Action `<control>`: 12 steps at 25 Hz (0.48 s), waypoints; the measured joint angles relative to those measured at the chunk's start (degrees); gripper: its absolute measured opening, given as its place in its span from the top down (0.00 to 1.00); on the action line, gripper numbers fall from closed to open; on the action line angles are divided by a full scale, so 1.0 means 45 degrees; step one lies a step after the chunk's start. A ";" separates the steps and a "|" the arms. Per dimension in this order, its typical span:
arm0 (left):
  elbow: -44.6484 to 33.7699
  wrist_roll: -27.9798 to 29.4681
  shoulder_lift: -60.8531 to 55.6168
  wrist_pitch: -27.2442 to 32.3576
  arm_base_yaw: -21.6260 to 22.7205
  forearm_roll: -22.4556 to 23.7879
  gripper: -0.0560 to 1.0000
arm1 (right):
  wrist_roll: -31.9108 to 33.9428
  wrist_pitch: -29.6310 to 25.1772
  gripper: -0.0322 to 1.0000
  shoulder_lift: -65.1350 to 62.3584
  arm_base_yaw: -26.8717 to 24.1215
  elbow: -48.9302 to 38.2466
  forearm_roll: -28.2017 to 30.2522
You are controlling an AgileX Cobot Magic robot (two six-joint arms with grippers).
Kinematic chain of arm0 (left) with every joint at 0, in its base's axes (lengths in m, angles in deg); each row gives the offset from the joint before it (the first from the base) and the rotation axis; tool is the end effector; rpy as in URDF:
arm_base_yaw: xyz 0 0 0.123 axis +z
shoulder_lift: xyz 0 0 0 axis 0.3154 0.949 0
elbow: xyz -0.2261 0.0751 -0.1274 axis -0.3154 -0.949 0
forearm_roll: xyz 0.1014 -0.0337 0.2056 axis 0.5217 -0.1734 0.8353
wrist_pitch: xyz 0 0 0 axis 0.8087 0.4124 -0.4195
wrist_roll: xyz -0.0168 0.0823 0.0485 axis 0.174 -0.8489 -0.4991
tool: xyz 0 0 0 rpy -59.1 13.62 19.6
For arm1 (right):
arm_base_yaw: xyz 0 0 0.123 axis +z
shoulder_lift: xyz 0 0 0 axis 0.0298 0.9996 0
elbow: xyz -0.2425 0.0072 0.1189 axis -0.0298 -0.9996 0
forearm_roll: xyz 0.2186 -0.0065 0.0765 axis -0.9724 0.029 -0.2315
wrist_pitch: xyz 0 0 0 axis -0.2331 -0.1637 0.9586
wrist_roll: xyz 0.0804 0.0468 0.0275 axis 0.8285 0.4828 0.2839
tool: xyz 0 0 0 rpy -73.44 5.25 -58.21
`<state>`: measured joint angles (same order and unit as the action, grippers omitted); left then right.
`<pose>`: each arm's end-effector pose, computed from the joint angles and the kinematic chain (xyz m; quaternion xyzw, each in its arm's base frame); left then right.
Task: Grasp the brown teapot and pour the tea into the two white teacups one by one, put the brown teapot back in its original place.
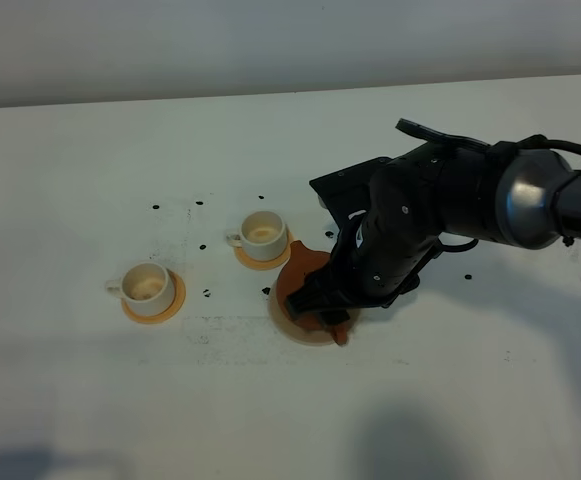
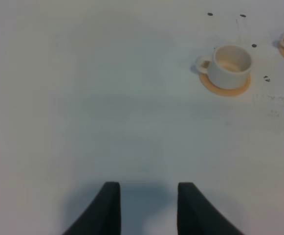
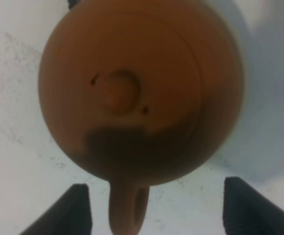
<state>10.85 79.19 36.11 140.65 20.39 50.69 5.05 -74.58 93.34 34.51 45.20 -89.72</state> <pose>0.0011 0.0014 0.2529 -0.0332 0.8635 0.0067 0.5032 0.2931 0.2021 0.1522 -0.1503 0.9814 0.0952 0.0718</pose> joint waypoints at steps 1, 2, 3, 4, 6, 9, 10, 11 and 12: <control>0.0000 0.0000 0.0000 0.0000 0.0000 0.0000 0.66 | 0.0000 0.0000 0.43 0.0014 0.0000 0.0000 0.0038; 0.0000 0.0000 0.0000 0.0000 0.0000 0.0000 0.66 | 0.0000 0.0000 0.44 0.0023 0.0011 0.0000 0.0074; 0.0000 0.0000 0.0000 0.0000 0.0000 0.0000 0.66 | 0.0015 0.0000 0.44 0.0038 0.0011 0.0000 0.0130; 0.0000 0.0000 0.0000 0.0000 0.0000 0.0000 0.66 | 0.0038 0.0000 0.44 0.0052 0.0011 0.0000 0.0181; 0.0000 0.0000 0.0000 0.0000 0.0000 0.0000 0.66 | 0.0090 -0.0013 0.45 0.0052 0.0026 0.0000 0.0251; 0.0000 -0.0012 0.0000 0.0000 0.0000 0.0000 0.66 | 0.0100 -0.0027 0.46 0.0052 0.0078 0.0000 0.0266; 0.0000 -0.0012 0.0000 0.0000 0.0000 0.0000 0.66 | 0.0100 -0.0040 0.47 0.0052 0.0090 0.0000 0.0266; 0.0000 -0.0012 0.0000 0.0000 0.0000 0.0000 0.66 | 0.0100 -0.0048 0.47 0.0052 0.0090 0.0000 0.0277; 0.0000 -0.0002 0.0000 0.0000 0.0000 0.0000 0.66 | 0.0100 -0.0064 0.47 0.0052 0.0102 0.0000 0.0277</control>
<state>10.85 79.18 36.11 140.65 20.39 50.69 5.50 -74.87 93.57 34.97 45.20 -88.47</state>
